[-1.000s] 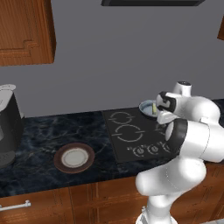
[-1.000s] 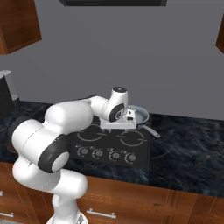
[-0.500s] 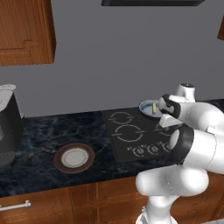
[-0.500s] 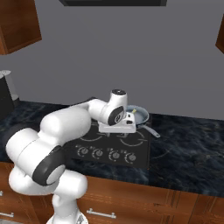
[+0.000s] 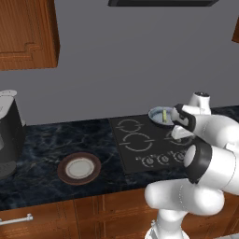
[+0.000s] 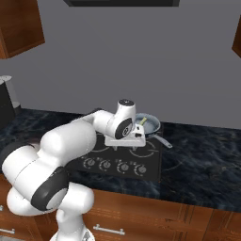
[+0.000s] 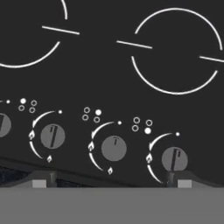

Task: Pick up the butter stick and place it in the pan. Then turn on the burner for the pan.

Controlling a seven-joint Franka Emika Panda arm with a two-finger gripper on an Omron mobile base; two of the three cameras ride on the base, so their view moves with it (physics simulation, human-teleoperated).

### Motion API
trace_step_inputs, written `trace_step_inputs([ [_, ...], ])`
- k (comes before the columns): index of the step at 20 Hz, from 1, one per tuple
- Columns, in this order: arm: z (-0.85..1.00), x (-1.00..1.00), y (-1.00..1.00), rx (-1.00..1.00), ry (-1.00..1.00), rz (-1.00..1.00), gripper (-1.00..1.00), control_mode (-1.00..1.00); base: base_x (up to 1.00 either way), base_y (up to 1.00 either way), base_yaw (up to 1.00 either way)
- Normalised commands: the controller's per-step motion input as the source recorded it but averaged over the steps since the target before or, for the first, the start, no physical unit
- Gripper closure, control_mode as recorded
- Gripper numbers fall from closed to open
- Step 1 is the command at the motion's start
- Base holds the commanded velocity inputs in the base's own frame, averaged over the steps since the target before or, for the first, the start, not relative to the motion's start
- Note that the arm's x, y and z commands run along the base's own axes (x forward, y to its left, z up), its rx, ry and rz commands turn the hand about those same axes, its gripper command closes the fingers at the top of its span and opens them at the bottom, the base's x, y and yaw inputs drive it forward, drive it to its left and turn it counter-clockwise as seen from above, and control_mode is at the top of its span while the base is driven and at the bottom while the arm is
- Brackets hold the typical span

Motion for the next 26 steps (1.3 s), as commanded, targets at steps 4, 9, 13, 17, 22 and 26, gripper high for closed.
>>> trace_step_inputs([
  [4,-0.03,-0.06,0.0,0.0,0.0,0.0,-1.0,-1.0,0.0,0.0,0.0],
  [9,-0.14,0.0,0.0,0.0,0.0,0.0,-1.0,-1.0,0.0,0.0,0.0],
  [13,-0.16,0.0,0.0,0.0,0.02,0.0,-1.0,-1.0,0.0,0.0,0.0],
  [17,-0.19,0.0,0.0,0.0,0.02,0.0,-1.0,-1.0,0.0,0.0,0.0],
  [22,-0.17,0.0,0.0,0.0,0.0,0.0,-1.0,-1.0,0.0,0.0,0.0],
  [26,-0.23,0.0,0.0,0.0,0.0,0.0,-1.0,-1.0,0.0,0.0,0.0],
])
